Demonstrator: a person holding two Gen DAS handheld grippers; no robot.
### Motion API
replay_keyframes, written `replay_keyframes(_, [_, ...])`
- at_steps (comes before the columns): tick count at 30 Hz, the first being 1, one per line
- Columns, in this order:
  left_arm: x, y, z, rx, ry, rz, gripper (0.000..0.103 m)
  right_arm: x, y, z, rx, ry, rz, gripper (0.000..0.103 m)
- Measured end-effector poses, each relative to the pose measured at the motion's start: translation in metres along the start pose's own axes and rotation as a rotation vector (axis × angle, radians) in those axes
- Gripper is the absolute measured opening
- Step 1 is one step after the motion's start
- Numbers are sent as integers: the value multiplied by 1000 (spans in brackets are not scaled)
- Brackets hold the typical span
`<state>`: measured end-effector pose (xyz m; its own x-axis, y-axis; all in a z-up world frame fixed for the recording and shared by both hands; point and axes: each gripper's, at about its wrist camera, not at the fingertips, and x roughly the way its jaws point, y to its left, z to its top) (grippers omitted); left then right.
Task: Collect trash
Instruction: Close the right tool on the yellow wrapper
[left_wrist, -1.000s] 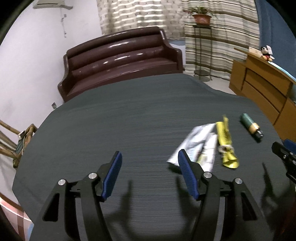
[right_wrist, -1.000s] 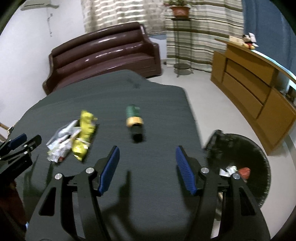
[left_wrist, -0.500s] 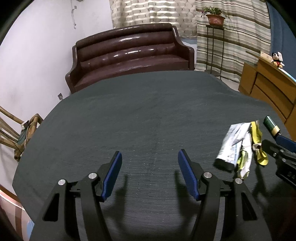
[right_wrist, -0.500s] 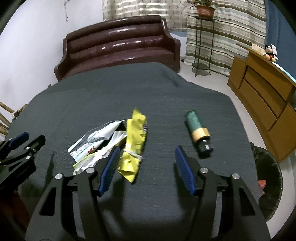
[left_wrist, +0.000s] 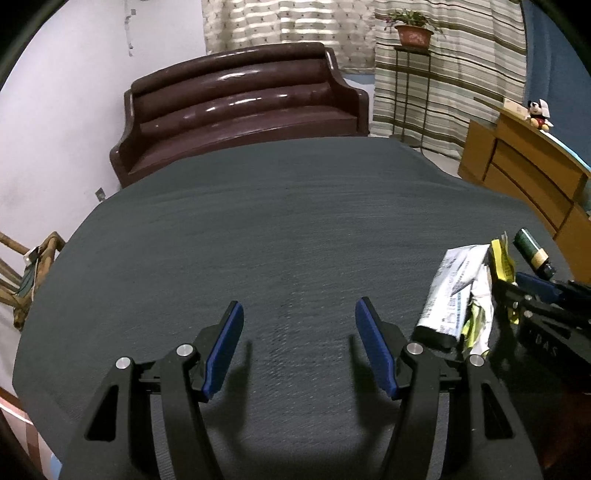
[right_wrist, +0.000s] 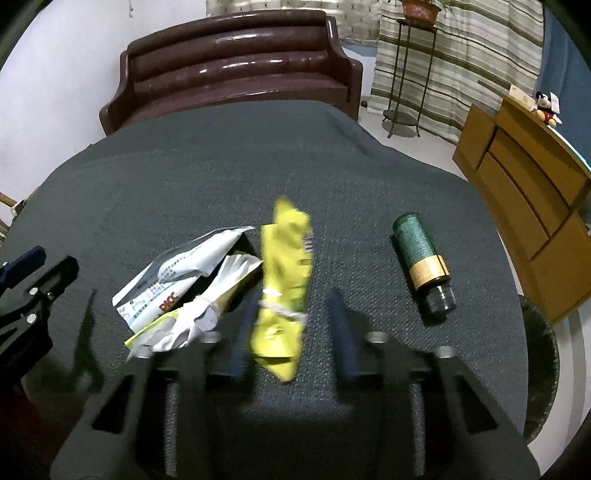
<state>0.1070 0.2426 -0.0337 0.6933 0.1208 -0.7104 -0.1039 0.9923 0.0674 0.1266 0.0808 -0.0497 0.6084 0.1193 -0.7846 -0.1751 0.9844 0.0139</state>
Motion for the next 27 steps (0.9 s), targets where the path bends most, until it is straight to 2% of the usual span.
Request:
replay_keyframes(14, [0, -28, 3, 106, -1, -107, 62, -13, -16, -12, 9, -26, 14, 24])
replay_keyframes(27, [-3, -46, 6, 148, -16, -151, 64, -17, -31, -17, 42, -37, 29, 24])
